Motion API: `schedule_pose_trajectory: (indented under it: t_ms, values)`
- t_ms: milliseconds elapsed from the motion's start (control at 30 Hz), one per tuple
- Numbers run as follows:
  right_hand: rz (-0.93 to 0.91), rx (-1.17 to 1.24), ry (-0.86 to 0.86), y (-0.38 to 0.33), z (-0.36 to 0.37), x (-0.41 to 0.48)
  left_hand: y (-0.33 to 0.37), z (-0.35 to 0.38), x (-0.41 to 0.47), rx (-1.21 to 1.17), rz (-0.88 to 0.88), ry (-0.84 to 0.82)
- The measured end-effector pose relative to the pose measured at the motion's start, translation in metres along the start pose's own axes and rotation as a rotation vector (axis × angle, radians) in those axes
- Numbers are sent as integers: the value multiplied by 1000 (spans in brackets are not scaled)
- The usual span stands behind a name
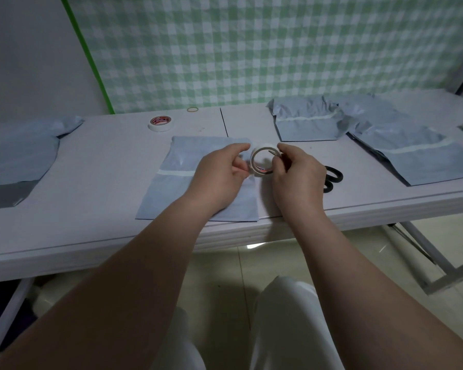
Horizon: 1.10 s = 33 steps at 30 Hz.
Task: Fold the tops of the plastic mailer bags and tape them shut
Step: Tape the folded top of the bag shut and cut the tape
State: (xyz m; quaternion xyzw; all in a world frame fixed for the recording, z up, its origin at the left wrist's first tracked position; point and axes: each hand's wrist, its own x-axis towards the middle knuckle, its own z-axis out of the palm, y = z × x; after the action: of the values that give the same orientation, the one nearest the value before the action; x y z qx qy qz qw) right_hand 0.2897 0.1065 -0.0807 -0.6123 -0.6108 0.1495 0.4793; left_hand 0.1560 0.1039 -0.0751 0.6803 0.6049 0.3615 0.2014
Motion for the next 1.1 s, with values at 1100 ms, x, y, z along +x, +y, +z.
schedule_pose_trajectory:
  t_ms: [1100]
  values:
    - [-132, 37, -87, -10, -1, -3, -2, -5, -6, -372, -68, 22]
